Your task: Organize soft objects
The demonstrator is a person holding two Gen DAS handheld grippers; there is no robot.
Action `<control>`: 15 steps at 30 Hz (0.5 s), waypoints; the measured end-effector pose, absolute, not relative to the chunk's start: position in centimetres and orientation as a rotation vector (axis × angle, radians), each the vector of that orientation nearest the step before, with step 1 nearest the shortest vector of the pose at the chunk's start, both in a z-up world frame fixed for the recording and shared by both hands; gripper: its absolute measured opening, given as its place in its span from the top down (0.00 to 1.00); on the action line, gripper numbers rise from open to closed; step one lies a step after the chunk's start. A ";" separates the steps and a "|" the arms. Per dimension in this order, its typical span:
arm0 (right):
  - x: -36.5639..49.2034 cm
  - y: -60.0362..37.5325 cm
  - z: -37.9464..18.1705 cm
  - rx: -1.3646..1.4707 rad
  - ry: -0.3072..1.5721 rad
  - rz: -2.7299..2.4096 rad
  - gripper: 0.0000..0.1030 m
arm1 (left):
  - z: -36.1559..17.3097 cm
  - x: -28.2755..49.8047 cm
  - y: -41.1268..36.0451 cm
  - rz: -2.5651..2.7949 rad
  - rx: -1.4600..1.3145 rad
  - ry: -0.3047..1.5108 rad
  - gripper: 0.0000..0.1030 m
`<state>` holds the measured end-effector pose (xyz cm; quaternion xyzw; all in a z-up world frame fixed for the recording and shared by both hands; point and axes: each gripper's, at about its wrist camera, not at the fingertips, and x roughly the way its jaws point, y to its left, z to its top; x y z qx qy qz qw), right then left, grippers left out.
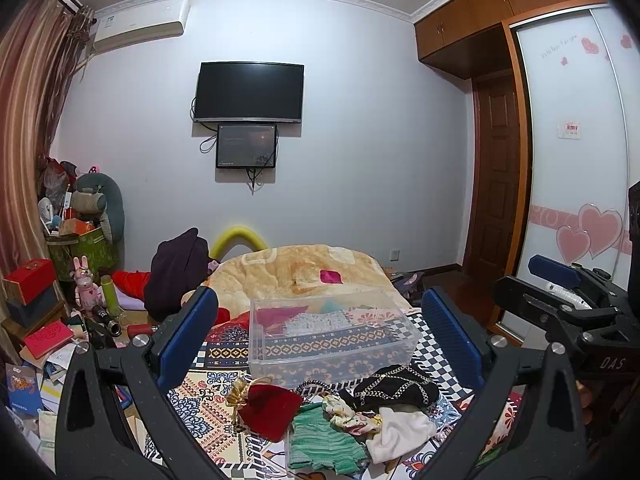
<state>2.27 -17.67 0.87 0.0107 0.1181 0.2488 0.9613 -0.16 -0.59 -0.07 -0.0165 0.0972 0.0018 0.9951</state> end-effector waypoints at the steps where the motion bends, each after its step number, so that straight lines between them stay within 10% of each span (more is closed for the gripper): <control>1: 2.2 -17.7 0.9 0.022 0.238 0.504 0.00 | 0.0 -0.2 -0.6 0.004 -0.034 0.195 0.00; 15: 2.1 -17.9 1.0 0.026 0.234 0.505 0.00 | 0.1 -0.2 -0.5 0.002 -0.037 0.195 0.00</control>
